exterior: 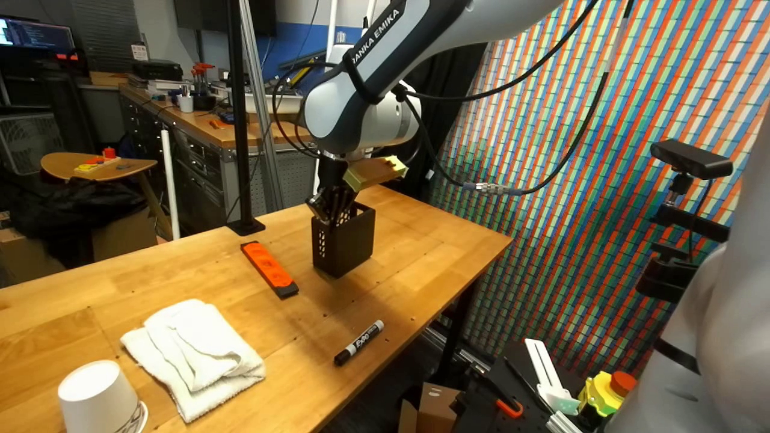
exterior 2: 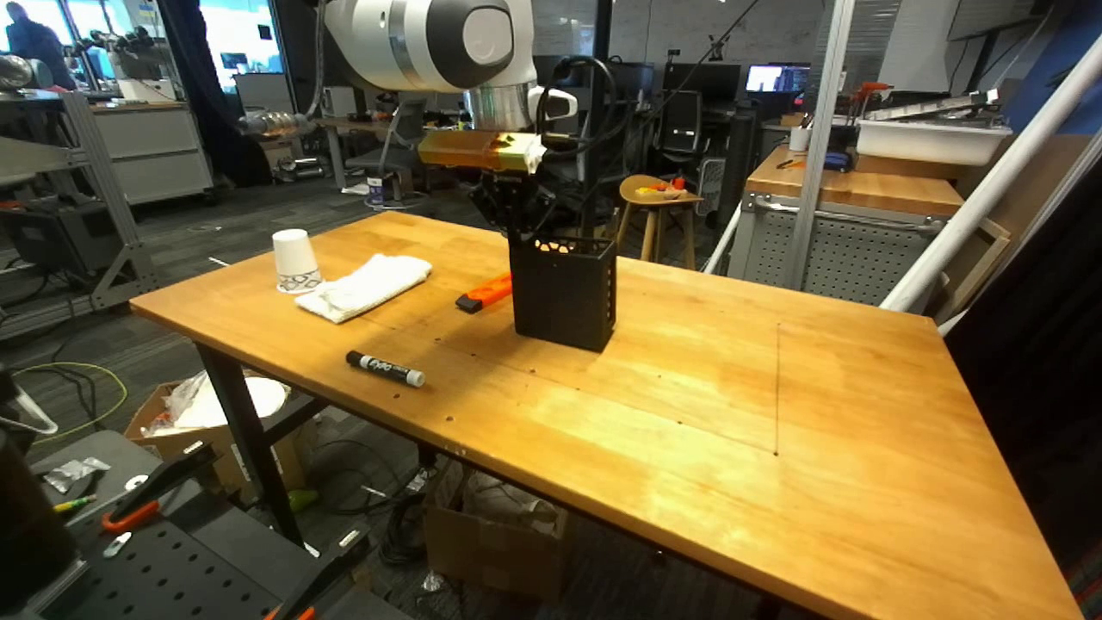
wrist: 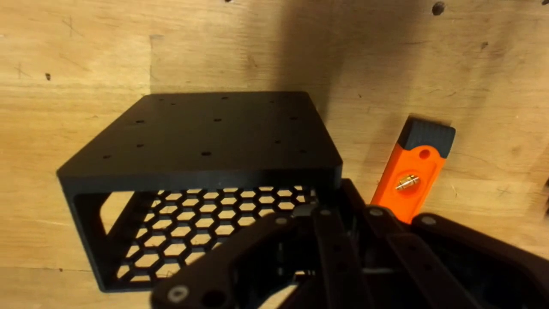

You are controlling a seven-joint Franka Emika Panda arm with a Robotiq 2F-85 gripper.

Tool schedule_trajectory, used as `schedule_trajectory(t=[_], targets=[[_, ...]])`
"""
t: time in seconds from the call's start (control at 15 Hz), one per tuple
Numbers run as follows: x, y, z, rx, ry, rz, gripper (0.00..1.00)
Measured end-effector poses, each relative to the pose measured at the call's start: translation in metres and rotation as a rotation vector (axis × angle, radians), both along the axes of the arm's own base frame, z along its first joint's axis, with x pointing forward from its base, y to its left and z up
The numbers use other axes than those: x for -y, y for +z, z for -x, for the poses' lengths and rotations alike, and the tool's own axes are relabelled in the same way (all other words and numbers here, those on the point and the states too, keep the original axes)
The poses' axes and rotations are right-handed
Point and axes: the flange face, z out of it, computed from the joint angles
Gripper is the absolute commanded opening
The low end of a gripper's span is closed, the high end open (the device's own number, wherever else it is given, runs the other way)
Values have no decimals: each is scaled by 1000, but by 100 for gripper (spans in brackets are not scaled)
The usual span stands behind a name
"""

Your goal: Put the towel inside the box

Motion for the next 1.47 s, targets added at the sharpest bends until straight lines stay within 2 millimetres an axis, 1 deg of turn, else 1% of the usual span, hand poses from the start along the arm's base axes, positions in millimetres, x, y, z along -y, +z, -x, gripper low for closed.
schedule_trajectory(t=[0.27, 0.4, 0.67, 0.87, 1.13, 1.2, 1.27, 1.33, 1.47], targets=[[7, 1, 15, -24, -104, -74, 5], [4, 2, 27, -44, -141, -118, 5], [-12, 9, 53, -58, -154, -165, 5], [-27, 9, 70, -68, -136, -175, 5], [-46, 8, 87, -80, -99, -172, 6], [-50, 8, 89, -81, -90, -172, 17], [-55, 8, 92, -82, -81, -171, 34], [-59, 8, 94, -83, -71, -170, 39], [-69, 5, 98, -92, -50, -167, 55]])
